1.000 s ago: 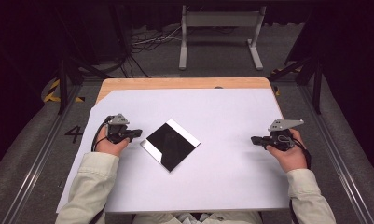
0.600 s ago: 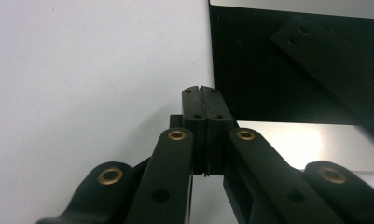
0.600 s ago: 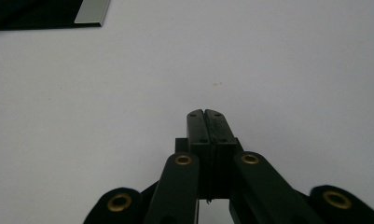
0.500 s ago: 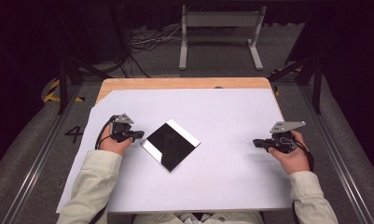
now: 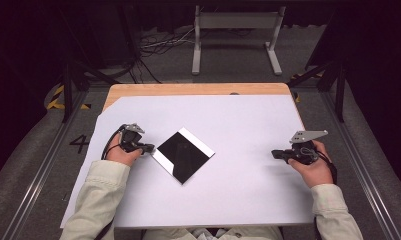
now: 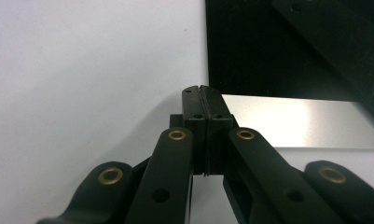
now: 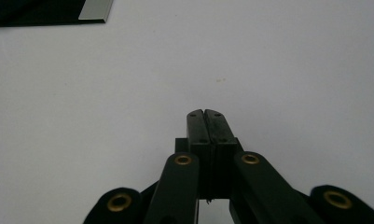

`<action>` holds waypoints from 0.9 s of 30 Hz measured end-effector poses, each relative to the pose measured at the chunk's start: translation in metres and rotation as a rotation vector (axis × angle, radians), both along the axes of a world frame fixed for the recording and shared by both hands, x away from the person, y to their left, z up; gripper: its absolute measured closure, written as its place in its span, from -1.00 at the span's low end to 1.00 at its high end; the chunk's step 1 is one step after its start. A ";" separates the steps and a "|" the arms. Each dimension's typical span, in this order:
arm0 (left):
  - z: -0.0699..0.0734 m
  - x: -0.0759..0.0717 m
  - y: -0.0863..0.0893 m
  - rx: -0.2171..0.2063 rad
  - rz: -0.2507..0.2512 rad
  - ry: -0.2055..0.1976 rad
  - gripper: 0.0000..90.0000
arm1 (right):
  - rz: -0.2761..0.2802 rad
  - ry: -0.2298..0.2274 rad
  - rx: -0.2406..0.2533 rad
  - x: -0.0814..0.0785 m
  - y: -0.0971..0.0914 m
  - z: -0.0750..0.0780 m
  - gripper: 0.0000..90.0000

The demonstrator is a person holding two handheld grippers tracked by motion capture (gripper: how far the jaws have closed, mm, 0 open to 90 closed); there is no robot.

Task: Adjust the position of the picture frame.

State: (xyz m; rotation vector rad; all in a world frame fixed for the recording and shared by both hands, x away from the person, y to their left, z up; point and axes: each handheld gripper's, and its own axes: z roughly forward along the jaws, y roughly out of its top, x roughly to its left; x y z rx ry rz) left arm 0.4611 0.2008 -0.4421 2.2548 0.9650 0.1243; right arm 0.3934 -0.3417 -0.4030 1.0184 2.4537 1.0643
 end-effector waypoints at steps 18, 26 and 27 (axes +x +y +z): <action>0.005 -0.010 -0.022 0.025 -0.199 0.080 1.00 | 0.004 0.005 0.006 0.001 -0.001 0.001 1.00; 0.006 -0.017 -0.039 0.036 -0.286 0.087 1.00 | 0.002 0.003 0.008 0.000 -0.002 0.002 1.00; 0.005 -0.018 -0.040 0.034 -0.288 0.088 1.00 | 0.001 0.003 0.008 0.000 -0.002 0.002 1.00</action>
